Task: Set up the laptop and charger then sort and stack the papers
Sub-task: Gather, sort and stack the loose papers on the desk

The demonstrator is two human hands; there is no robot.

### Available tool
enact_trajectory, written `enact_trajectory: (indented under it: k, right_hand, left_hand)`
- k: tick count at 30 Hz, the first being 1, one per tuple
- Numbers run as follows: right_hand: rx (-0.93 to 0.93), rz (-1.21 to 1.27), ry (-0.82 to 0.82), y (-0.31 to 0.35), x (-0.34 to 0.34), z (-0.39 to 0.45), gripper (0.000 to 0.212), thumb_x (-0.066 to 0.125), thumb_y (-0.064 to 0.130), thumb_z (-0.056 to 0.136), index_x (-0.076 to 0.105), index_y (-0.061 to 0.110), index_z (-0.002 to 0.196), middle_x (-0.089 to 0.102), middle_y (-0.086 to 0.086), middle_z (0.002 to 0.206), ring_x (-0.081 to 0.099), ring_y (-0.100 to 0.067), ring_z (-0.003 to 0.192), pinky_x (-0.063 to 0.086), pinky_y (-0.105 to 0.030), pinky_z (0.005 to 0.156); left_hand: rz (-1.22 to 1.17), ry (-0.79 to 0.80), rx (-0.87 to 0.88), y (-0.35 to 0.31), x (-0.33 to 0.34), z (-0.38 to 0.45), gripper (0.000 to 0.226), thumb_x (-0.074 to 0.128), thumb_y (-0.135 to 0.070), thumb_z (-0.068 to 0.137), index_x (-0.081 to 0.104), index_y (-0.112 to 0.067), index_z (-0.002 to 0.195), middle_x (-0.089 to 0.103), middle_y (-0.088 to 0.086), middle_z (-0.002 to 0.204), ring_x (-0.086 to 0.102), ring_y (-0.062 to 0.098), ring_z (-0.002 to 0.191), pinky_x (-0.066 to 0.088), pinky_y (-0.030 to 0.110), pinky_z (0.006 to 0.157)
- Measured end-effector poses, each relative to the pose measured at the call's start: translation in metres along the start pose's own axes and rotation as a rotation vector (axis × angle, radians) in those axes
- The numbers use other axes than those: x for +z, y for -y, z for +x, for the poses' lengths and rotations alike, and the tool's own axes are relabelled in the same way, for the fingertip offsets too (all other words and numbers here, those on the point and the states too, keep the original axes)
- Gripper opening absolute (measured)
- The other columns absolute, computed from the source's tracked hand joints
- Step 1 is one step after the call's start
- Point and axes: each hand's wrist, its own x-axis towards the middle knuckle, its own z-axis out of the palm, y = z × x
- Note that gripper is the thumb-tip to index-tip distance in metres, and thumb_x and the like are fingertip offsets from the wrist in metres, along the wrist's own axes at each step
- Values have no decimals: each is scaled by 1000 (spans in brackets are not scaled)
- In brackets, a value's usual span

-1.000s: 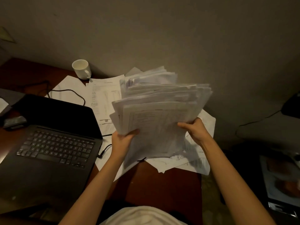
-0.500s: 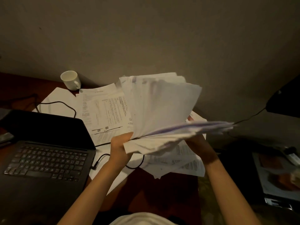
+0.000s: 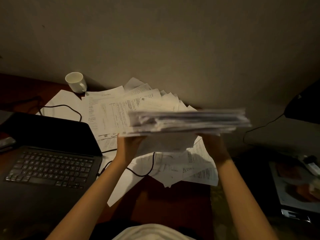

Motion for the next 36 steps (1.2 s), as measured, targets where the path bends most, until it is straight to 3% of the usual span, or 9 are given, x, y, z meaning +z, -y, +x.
enact_trajectory:
  k: [3,6,13,16,19,24,29,33,36]
  right_hand:
    - [22,57,-119,9,5,14,33,83,8,60,73,12,91,74,4,86,69,-16,87,54,-26,76]
    - [3,65,-243,18,11,28,30,70,-8,75,67,10,98,71,7,89,68,-2,79,53,-17,68]
    - [151,-70,-175,0,13,70,51,76,-7,70,59,2,117,64,-8,110,64,-16,94,54,-23,83]
    - [172,-127,-30,-10,12,74,52,68,-13,75,55,5,121,61,1,106,63,6,87,50,-9,71]
    - [175,-144,-5,-14,11,86,49,67,-11,78,53,7,122,58,4,105,61,11,80,47,-5,69]
    - [247,-140,-12,-15,21,104,70,86,16,63,53,15,125,58,1,120,55,-18,109,48,-35,95]
    - [267,-69,-50,-23,21,101,62,81,8,69,53,18,123,59,3,115,56,-14,105,47,-27,92]
    - [178,-189,49,-27,26,97,47,73,-1,77,57,10,119,60,9,108,59,10,92,49,-8,81]
    - [178,-200,31,-20,34,95,48,73,11,80,52,15,124,57,8,109,56,2,93,44,-4,76]
  left_hand:
    - [-136,-8,-97,-18,6,16,29,78,-1,72,60,-11,92,57,-11,81,51,-3,63,44,3,56]
    - [-177,39,-73,-35,14,37,35,80,-7,73,55,-16,96,56,-13,83,53,-1,74,46,7,60]
    - [-101,171,-106,-16,21,84,48,82,-1,68,60,-13,109,62,1,106,60,13,96,52,22,85]
    - [27,283,12,-10,25,98,69,86,-17,62,55,-18,123,57,-7,120,54,-6,107,43,16,97]
    - [90,317,79,-7,28,108,66,79,-29,61,53,-30,122,52,-9,127,49,9,122,41,29,104]
    - [-125,241,-17,-6,38,113,55,83,-4,63,58,-23,107,64,-14,102,60,-12,93,48,11,82]
    - [-181,277,-66,0,27,116,61,86,-29,47,58,-26,100,70,-25,91,64,-6,92,52,15,76]
    - [27,278,-43,4,36,120,52,89,-12,57,60,-25,98,66,-11,97,61,1,90,53,24,84]
    - [-49,122,-117,-7,45,120,43,84,-4,65,58,-21,96,62,-11,90,60,-6,79,52,14,70]
